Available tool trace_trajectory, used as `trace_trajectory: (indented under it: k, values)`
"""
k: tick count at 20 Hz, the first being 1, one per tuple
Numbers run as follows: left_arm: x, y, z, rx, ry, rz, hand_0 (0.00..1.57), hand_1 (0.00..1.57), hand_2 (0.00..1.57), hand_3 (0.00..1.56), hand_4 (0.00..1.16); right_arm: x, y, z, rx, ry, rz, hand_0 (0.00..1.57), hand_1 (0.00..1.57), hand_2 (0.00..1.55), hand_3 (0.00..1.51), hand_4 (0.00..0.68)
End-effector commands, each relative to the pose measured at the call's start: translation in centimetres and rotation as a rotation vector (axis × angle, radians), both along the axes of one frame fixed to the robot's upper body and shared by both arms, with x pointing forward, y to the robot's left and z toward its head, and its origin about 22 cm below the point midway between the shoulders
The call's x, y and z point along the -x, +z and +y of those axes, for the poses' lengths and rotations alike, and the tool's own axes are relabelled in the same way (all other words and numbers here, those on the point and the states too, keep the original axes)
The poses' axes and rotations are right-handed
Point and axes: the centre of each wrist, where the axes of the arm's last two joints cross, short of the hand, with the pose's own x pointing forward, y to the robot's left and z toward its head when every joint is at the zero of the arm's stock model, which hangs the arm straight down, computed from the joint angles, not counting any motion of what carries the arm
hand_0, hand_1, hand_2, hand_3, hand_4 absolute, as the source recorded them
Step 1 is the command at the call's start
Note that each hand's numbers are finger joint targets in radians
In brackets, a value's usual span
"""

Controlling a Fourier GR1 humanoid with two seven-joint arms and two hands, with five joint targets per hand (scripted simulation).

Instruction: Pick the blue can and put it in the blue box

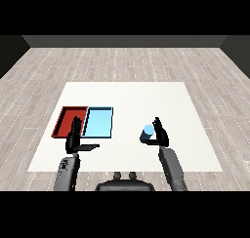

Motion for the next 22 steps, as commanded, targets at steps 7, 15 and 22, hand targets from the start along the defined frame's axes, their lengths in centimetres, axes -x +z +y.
trace_trajectory:
  k: [7, 15, 22]
  values:
    - [0.9, 0.3, -0.7, -0.006, 0.004, -0.004, 0.00, 0.00, 0.00, 0.00, 0.00, -0.1, -1.3, 0.4, -0.053, -0.016, 0.023, 0.00, 0.00, 0.00, 0.00, 0.000]
    - [0.0, -0.1, -0.4, 0.019, 0.001, 0.001, 0.00, 0.00, 0.00, 0.00, 0.00, -2.4, -0.1, 1.8, -0.089, 0.011, 0.037, 0.00, 0.00, 0.00, 0.00, 0.000]
    - [0.3, -0.8, -1.5, -0.019, 0.006, -0.001, 0.00, 0.00, 0.00, 0.00, 0.00, -1.2, -2.2, 2.4, -0.050, -0.005, 0.052, 0.00, 0.00, 0.00, 0.00, 0.000]
